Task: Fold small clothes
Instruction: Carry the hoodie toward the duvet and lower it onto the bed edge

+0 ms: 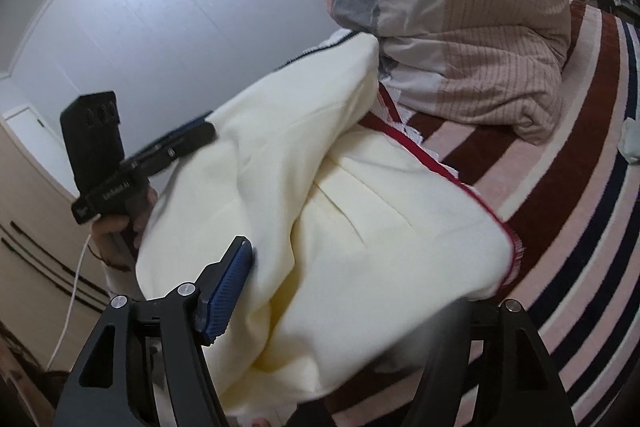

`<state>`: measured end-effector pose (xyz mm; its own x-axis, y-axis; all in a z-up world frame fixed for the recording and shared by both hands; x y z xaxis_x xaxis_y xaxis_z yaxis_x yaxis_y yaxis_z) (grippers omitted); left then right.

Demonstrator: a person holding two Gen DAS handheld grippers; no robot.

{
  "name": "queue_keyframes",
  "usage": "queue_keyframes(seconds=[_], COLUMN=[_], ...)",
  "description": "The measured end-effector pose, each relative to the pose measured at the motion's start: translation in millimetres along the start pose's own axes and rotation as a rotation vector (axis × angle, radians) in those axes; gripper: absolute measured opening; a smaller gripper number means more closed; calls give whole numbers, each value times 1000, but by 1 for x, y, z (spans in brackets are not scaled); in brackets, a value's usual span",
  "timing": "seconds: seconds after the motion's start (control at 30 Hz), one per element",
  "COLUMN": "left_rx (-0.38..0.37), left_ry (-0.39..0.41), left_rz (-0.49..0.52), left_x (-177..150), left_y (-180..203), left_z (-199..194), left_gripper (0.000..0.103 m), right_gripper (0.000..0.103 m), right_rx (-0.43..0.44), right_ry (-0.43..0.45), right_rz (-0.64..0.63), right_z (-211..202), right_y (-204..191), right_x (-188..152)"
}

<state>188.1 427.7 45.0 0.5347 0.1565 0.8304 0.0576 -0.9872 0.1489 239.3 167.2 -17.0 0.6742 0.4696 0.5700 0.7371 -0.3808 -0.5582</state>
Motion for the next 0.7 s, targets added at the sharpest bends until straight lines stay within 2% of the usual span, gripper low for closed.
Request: queue_keyframes(seconds=[0.2,0.43,0.57,0.7], left_rx=[0,4,41,57], left_ry=[29,77,110,130], left_rz=[-2,-6,-1,-5], left_x=[-1,-4,-10,-17], left_y=[6,17,24,32], left_z=[-11,-34,-54,-72], left_gripper=[64,65,69,70], right_gripper=[65,65,65,65], right_rx=[-37,-72,-85,-134], right_ry=[-34,-19,-2,29], right_rz=[9,3,-3,-28], right_z=[-6,-22,-29,-35], right_y=[3,-5,-10,-13], right_x=[-16,-25,-32,-45])
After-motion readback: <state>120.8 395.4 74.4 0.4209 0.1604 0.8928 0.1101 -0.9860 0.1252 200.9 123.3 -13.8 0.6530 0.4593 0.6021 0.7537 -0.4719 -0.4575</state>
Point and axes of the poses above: each gripper's, at about its wrist camera, not at the fingertips, and z roughly the way its jaws point, y to its right, x to its top, the point moved 4 cm from there along z, roughly the way its jaws point, and after that the axes turned 1 degree about x, right-handed, at the moved point
